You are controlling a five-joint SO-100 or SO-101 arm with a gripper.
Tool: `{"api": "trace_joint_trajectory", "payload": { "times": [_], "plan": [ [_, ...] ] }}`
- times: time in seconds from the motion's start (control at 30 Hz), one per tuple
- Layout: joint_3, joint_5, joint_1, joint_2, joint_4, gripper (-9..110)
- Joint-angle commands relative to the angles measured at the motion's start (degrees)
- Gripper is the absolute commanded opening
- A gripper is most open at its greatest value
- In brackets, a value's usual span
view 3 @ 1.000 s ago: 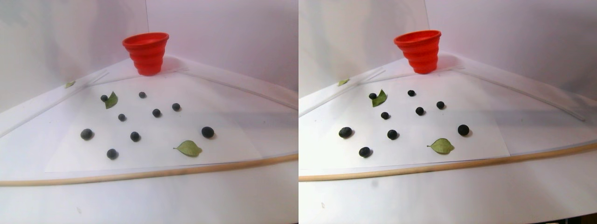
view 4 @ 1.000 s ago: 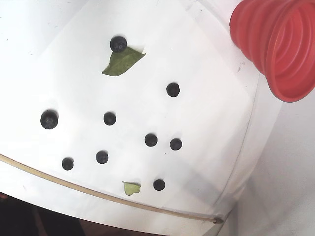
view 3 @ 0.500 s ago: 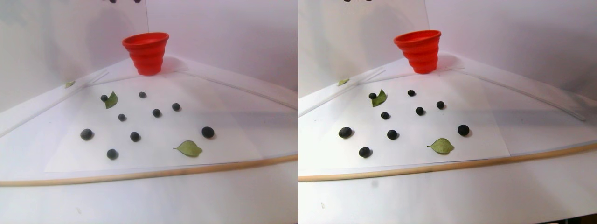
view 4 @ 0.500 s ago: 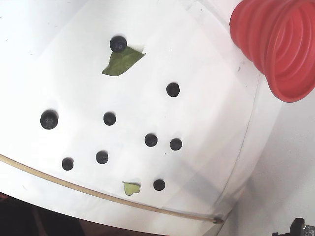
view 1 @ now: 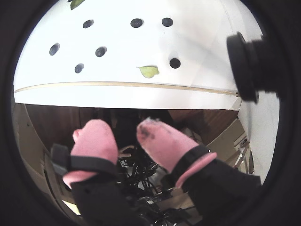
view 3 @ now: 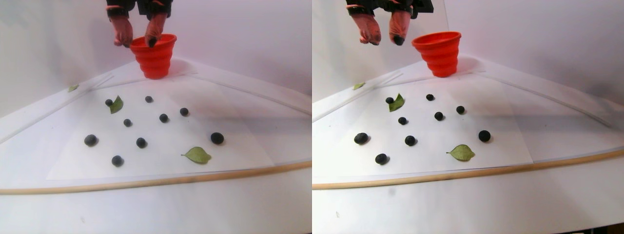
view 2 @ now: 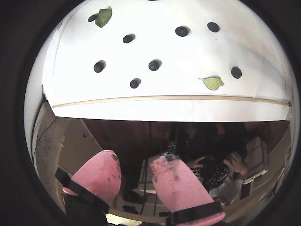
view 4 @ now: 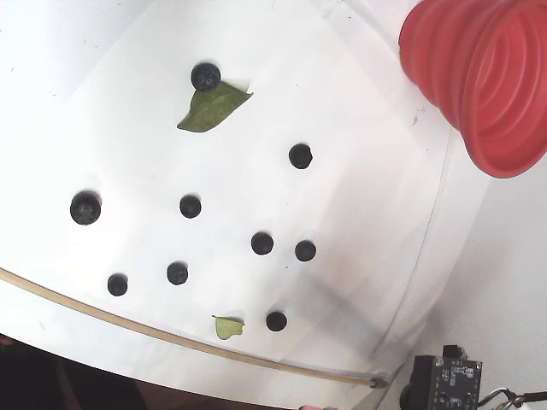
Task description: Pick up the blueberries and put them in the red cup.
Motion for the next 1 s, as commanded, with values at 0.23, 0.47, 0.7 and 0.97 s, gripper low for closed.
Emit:
{"api": "trace_joint_trajectory", "payload": {
  "times": [0.23,0.47,0.7,0.97],
  "plan": [
    [1.5,-3.3,1.8,-11.2,-12.6,13],
    [2.3,-4.1,2.6,-17.5,-20.8,13],
    [4.4,-6.1,3.5,-19.5,-28.3,13],
    [3.9,-8.1,5.5,-26.5,-36.5,14]
  ]
}}
